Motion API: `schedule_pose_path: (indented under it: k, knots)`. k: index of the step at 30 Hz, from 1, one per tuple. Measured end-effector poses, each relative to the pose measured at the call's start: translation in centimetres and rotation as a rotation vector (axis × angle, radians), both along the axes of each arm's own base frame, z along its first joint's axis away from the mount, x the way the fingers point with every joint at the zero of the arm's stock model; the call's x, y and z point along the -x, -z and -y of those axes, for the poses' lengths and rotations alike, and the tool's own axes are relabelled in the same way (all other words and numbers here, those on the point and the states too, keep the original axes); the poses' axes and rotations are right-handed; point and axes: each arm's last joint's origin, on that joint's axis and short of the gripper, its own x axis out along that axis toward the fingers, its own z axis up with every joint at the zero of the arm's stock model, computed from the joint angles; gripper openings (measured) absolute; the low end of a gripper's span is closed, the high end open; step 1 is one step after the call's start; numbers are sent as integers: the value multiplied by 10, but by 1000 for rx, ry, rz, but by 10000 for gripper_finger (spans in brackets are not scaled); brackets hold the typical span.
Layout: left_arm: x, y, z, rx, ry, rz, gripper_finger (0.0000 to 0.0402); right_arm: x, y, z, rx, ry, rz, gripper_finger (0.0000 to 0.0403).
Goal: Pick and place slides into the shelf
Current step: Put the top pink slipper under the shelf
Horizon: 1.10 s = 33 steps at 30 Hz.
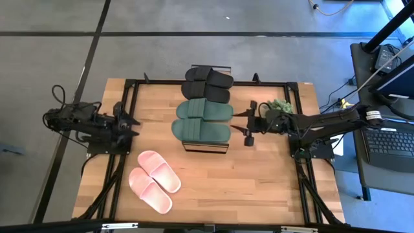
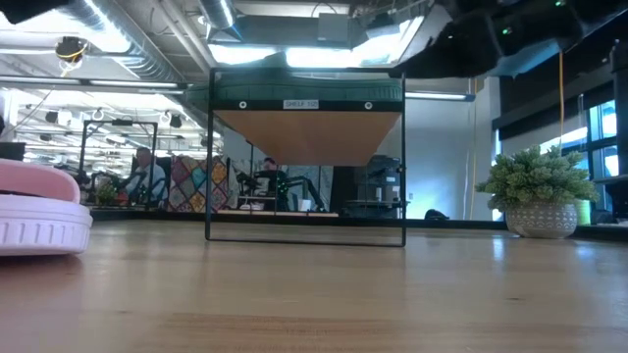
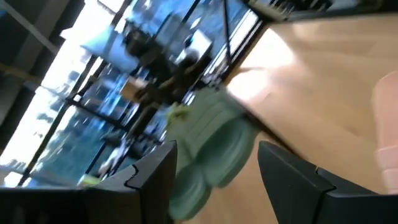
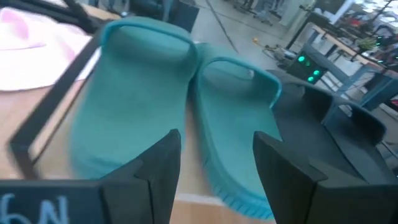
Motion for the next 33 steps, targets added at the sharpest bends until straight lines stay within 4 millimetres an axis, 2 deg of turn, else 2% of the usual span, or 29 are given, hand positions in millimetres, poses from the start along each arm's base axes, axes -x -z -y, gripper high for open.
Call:
schedule_pose_path:
  k: [4, 7, 14, 19, 24, 29, 33]
  knots:
    - [-2, 1, 3, 30, 92, -13, 217, -9, 3, 8, 3, 31, 38, 200]
    - [-9, 10, 7, 81, 161, -78, 217, -13, 4, 13, 5, 53, 60, 200]
    - [-39, 24, 18, 128, 311, -110, 217, -15, 5, 15, 5, 61, 69, 200]
    - [-53, 43, 21, 123, 295, -310, 217, -15, 5, 13, -11, 0, 68, 200]
    - [-73, 45, 28, 207, 293, -381, 217, -15, 5, 12, -47, -47, 74, 200]
    - [-87, 59, 36, 145, 232, -517, 217, -15, 5, 12, -73, -41, 76, 200]
    - [-92, 68, 43, 104, 228, -608, 217, -15, 5, 12, -70, -41, 75, 200]
